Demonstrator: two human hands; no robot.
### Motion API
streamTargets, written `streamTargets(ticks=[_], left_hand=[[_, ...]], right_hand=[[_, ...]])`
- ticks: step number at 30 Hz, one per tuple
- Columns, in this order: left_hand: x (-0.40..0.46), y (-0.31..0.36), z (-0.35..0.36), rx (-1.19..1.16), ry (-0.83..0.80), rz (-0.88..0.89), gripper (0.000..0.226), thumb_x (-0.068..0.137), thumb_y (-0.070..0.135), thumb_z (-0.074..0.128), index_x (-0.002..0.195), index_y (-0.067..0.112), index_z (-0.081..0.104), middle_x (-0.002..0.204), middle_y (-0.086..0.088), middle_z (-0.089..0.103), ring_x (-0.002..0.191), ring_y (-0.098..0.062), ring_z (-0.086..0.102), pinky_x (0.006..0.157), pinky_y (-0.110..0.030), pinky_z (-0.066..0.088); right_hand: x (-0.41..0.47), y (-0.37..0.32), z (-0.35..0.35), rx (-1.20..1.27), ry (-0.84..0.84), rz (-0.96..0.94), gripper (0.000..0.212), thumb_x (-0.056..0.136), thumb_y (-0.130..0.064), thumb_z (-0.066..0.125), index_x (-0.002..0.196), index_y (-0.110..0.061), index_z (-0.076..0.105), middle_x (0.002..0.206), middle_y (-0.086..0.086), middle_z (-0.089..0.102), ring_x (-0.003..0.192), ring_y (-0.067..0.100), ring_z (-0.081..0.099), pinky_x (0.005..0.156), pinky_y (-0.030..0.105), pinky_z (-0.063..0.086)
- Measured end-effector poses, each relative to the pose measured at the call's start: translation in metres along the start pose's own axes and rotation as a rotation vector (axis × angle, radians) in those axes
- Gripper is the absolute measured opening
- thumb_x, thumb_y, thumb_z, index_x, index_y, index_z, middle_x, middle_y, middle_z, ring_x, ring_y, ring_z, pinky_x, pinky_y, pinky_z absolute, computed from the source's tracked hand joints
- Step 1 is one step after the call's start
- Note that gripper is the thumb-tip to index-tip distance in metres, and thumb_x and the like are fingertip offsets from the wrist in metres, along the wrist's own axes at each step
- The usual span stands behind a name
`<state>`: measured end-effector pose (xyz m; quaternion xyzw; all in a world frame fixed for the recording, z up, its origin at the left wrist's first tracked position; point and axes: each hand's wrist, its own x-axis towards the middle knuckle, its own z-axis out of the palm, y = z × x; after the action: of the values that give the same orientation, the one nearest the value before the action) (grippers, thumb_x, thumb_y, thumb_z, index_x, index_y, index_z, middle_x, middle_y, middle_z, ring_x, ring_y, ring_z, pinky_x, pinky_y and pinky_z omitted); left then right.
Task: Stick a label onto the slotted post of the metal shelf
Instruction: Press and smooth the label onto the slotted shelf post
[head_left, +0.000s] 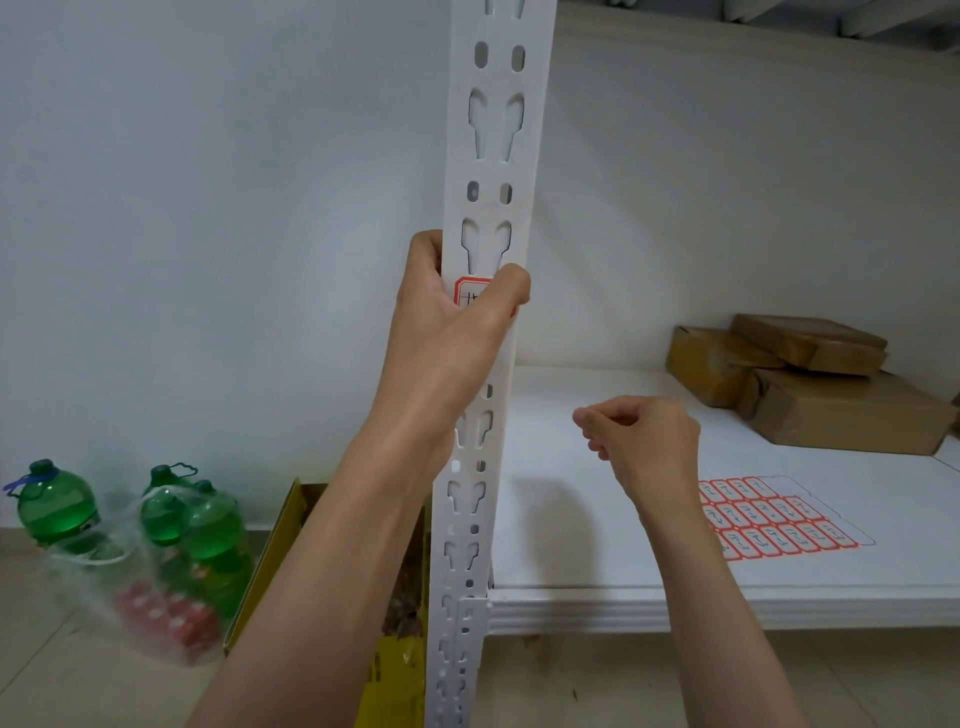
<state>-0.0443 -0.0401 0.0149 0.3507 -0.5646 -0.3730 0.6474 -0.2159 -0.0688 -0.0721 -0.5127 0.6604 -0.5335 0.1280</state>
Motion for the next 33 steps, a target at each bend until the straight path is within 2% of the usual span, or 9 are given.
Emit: streamTargets(ticks=[5,8,10,12,16,19,21,26,33], left_hand=[[0.001,0.000,0.001,-0.019,0.003,0.003,0.017,0.086,0.019,0.059,0.100,0.017,0.051,0.073,0.007,0.050,0.067,-0.015,0.047,0.065,-0.032,0.045],[0.002,-0.002,0.001,-0.022,0.004,0.028,0.014,0.086,0.018,0.059,0.095,0.022,0.049,0.070,0.010,0.051,0.066,-0.012,0.048,0.063,-0.029,0.045],[0.002,-0.004,0.002,-0.025,0.000,0.038,0.014,0.086,0.017,0.059,0.095,0.023,0.050,0.068,0.013,0.049,0.064,-0.011,0.047,0.061,-0.027,0.045],[0.003,-0.005,0.001,-0.019,-0.015,0.035,0.018,0.085,0.014,0.058,0.099,0.022,0.051,0.068,0.014,0.051,0.061,-0.010,0.047,0.060,-0.027,0.045],[0.003,-0.005,-0.007,-0.001,-0.082,0.016,0.025,0.085,0.013,0.059,0.108,0.021,0.053,0.080,0.004,0.060,0.065,-0.009,0.055,0.062,-0.026,0.050],[0.003,-0.004,-0.015,-0.052,-0.138,-0.034,0.034,0.082,0.022,0.054,0.115,0.017,0.055,0.112,-0.007,0.067,0.097,-0.018,0.066,0.093,-0.046,0.056],[0.002,-0.004,-0.018,-0.074,-0.149,-0.046,0.030,0.089,0.020,0.048,0.118,0.016,0.054,0.117,-0.008,0.067,0.106,-0.025,0.066,0.100,-0.054,0.051],[0.001,-0.009,-0.019,-0.101,-0.180,-0.014,0.033,0.091,0.018,0.047,0.123,0.017,0.055,0.116,-0.001,0.071,0.106,-0.020,0.069,0.096,-0.047,0.054],[0.001,-0.014,-0.018,-0.190,-0.187,-0.035,0.032,0.085,0.019,0.048,0.116,0.015,0.056,0.113,0.000,0.073,0.109,-0.019,0.067,0.085,-0.037,0.049]], right_hand=[[0.004,0.005,0.001,-0.072,0.070,-0.015,0.017,0.086,-0.005,0.077,0.076,-0.015,0.066,0.076,0.000,0.065,0.065,0.007,0.055,0.056,0.013,0.038],[0.005,0.007,0.006,-0.154,0.017,-0.064,0.022,0.090,-0.005,0.072,0.098,-0.025,0.069,0.111,0.001,0.057,0.092,0.013,0.060,0.077,0.019,0.047],[0.004,0.004,0.008,-0.154,0.052,-0.083,0.009,0.088,-0.026,0.078,0.090,-0.030,0.070,0.115,-0.002,0.049,0.109,0.019,0.057,0.090,0.035,0.050],[0.003,-0.001,0.007,-0.163,0.095,-0.146,0.010,0.093,-0.025,0.072,0.085,-0.033,0.073,0.114,-0.001,0.061,0.105,0.021,0.061,0.088,0.032,0.049],[-0.003,-0.028,0.001,-0.034,0.105,-0.248,0.050,0.094,0.008,0.050,0.118,-0.030,0.073,0.114,-0.003,0.064,0.091,-0.001,0.057,0.078,0.004,0.040],[-0.017,-0.064,0.003,0.355,0.080,-0.257,0.029,0.097,-0.011,0.058,0.112,-0.031,0.073,0.102,-0.009,0.070,0.084,-0.004,0.060,0.075,0.011,0.048],[-0.026,-0.086,0.005,0.534,-0.012,-0.226,0.023,0.101,-0.020,0.055,0.115,-0.030,0.070,0.104,-0.011,0.072,0.096,0.000,0.066,0.084,0.020,0.054],[-0.044,-0.118,0.016,0.809,-0.361,-0.168,0.033,0.102,-0.018,0.040,0.121,-0.023,0.067,0.112,-0.007,0.074,0.100,0.004,0.071,0.084,0.024,0.058],[-0.044,-0.123,0.024,0.785,-0.344,-0.138,0.025,0.098,-0.014,0.044,0.114,-0.019,0.063,0.086,-0.018,0.073,0.073,-0.006,0.067,0.060,0.012,0.053]])
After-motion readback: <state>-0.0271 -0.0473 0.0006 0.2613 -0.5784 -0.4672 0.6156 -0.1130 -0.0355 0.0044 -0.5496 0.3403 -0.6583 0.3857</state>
